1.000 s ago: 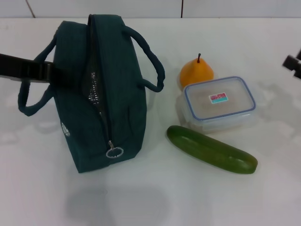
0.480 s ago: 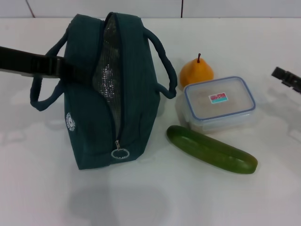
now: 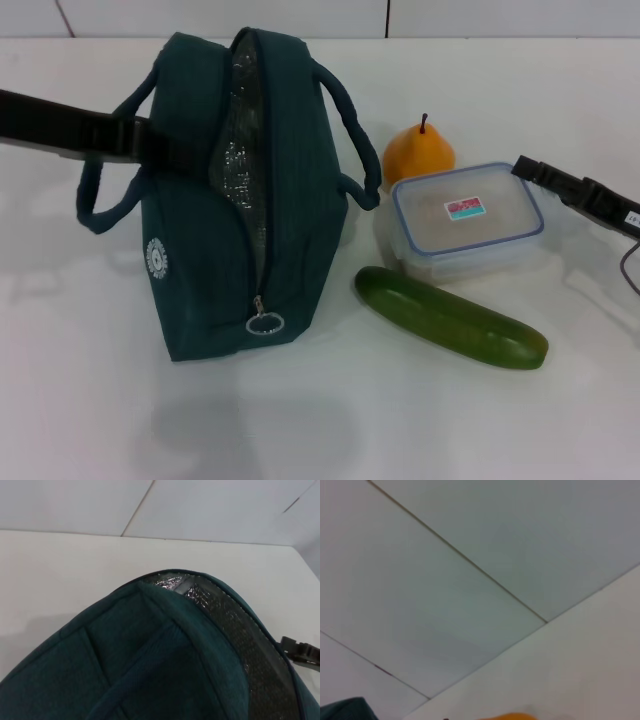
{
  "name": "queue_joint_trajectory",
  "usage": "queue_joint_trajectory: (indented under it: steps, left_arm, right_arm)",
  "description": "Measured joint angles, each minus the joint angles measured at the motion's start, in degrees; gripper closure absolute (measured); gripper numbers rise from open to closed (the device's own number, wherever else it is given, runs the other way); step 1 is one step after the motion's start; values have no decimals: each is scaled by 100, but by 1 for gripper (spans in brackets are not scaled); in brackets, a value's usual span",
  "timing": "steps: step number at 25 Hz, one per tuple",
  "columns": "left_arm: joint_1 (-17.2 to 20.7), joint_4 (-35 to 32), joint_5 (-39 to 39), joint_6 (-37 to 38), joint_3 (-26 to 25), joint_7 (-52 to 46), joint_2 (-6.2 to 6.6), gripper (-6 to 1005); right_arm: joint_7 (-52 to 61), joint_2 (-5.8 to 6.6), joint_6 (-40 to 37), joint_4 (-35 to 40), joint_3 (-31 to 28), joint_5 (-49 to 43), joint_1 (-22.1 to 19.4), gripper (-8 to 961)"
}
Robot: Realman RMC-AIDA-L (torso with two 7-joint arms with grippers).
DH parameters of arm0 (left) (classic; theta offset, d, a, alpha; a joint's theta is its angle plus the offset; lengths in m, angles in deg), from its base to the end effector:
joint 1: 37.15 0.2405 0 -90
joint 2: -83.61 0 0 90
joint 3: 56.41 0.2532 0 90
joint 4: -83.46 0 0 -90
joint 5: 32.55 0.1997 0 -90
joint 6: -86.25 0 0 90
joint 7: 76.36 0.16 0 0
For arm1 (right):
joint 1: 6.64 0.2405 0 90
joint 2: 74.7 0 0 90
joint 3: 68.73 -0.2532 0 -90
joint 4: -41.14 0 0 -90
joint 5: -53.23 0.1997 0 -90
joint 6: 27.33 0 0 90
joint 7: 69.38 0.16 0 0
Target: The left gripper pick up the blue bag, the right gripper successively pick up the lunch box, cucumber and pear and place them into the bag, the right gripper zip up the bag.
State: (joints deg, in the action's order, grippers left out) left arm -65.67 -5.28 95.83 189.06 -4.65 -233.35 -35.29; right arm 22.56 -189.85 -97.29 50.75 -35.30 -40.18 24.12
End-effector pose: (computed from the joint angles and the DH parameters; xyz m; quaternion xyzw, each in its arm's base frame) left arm -0.1769 0.3272 0.0733 -0.8469 -0.5044 -0.0831 0.1468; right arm 0.2999 0.3458 -0.0238 -0.7149 0.5438 0.3847 0.2126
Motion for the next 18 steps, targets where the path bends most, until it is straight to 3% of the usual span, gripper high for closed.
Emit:
queue_joint_trajectory:
  steps: [18]
  left_arm:
    - [-140, 273, 12, -69, -35, 124, -8, 959]
  right_arm:
    - [431, 6, -507, -150, 162, 12, -59, 122]
